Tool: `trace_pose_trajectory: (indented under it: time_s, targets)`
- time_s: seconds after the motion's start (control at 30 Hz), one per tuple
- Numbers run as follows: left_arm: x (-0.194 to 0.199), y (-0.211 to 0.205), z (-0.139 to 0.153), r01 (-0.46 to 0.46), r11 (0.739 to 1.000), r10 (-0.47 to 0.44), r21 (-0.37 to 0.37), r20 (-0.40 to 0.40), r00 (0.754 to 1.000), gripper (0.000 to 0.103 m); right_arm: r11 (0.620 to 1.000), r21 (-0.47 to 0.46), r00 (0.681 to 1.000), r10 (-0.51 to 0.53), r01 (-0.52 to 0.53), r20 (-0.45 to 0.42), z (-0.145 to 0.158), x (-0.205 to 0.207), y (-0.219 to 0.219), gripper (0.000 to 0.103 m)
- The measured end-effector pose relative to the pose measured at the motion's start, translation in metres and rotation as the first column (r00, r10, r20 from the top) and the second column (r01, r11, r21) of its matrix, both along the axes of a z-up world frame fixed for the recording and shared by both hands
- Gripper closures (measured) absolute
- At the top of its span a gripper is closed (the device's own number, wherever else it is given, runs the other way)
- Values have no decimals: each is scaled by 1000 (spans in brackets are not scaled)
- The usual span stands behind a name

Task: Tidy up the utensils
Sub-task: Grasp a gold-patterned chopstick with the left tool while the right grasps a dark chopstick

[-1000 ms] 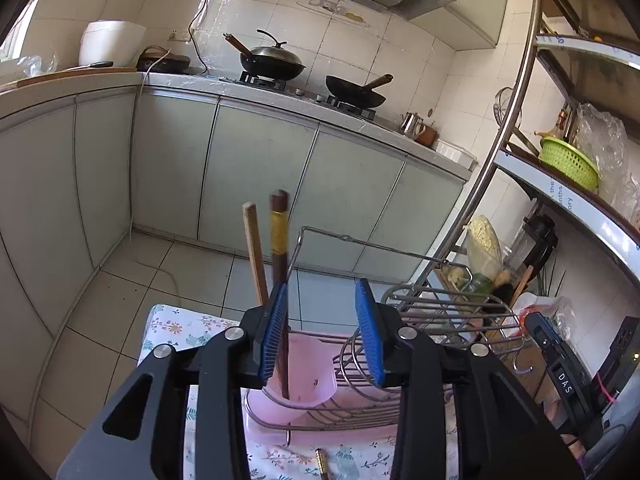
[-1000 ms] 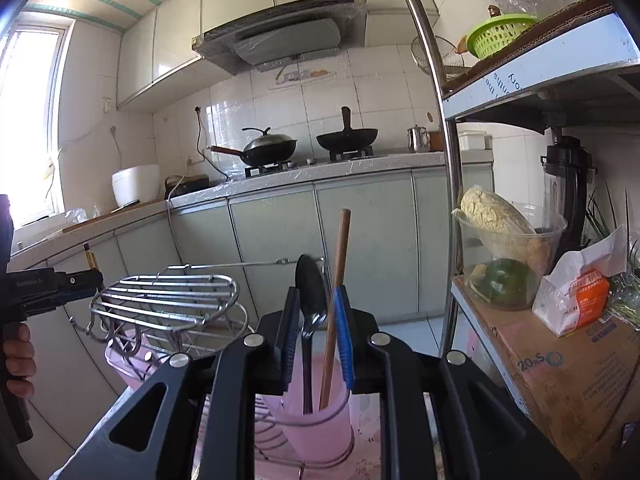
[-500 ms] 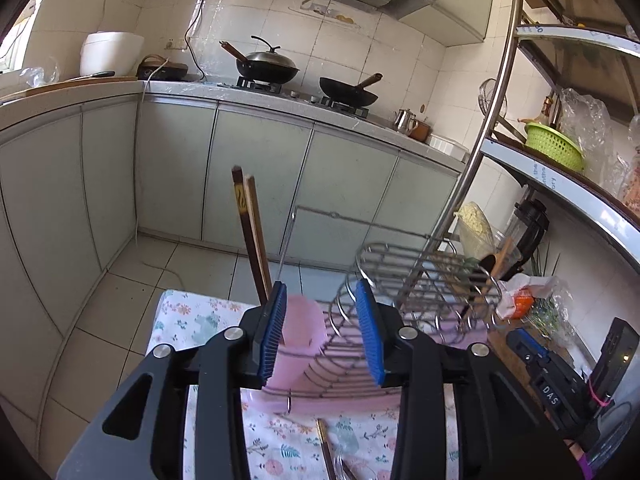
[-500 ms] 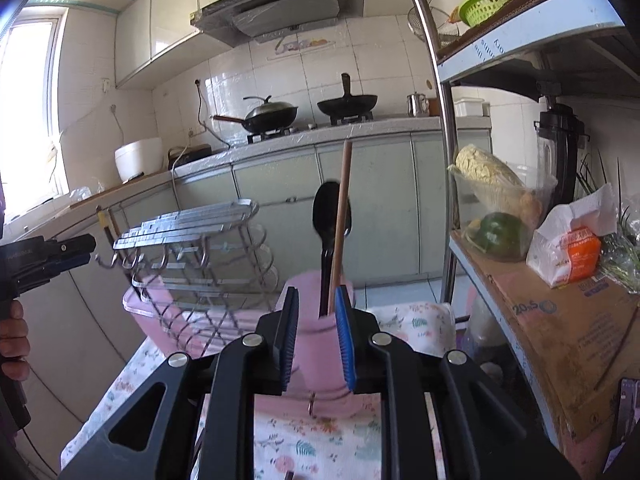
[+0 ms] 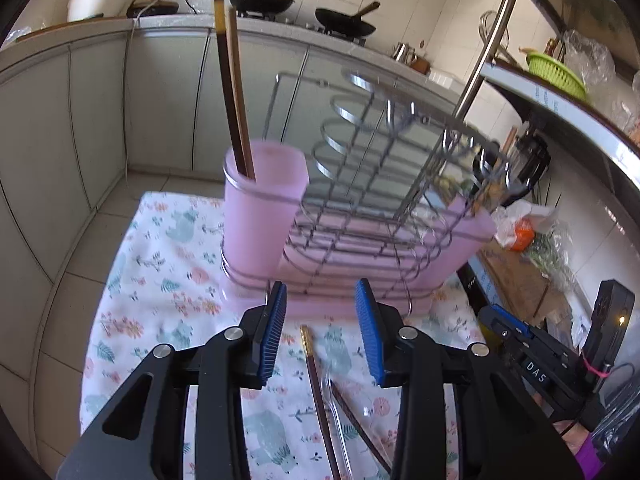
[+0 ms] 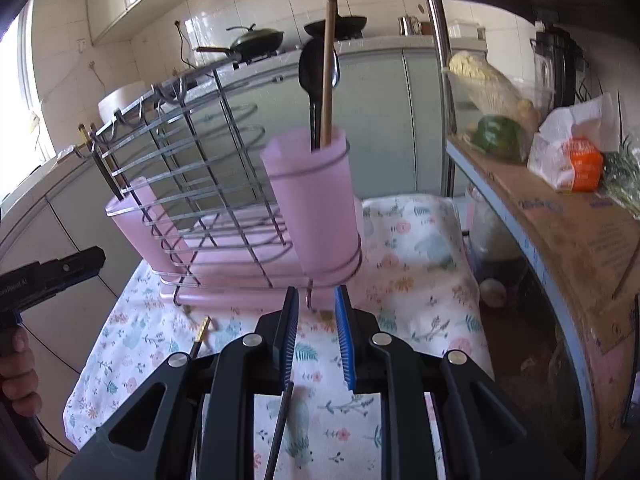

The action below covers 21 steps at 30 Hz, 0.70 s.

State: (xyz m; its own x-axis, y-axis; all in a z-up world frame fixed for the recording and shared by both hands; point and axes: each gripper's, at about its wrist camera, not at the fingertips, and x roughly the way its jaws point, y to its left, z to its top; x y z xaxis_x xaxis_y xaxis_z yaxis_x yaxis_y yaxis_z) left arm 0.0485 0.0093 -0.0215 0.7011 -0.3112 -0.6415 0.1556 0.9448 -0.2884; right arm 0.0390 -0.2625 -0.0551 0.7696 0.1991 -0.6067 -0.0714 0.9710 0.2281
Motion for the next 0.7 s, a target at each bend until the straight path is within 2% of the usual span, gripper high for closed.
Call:
trace_pose_trajectory:
  time_s: [0.27,0.33,0.5,0.7]
  targets:
    - [11,-25,-45,50,998,-42,49,-162,986,67,996,68,983,66,-54,-174,-29,-1,3,85]
    - [17,-29,-57,63,997,-52,42,-217,975,69,993,100,973,88,-68,-212,-36,1,3,85]
    - [40,-34,-85,56,997,-35,50,-355,934,82,981,179,947,130,-79,-293,-51,5,1,84]
    - [58,-40,-109,49,995,-8,86,-428,904,87,971,225,931,154,-81,-331,-61,7,-1,84]
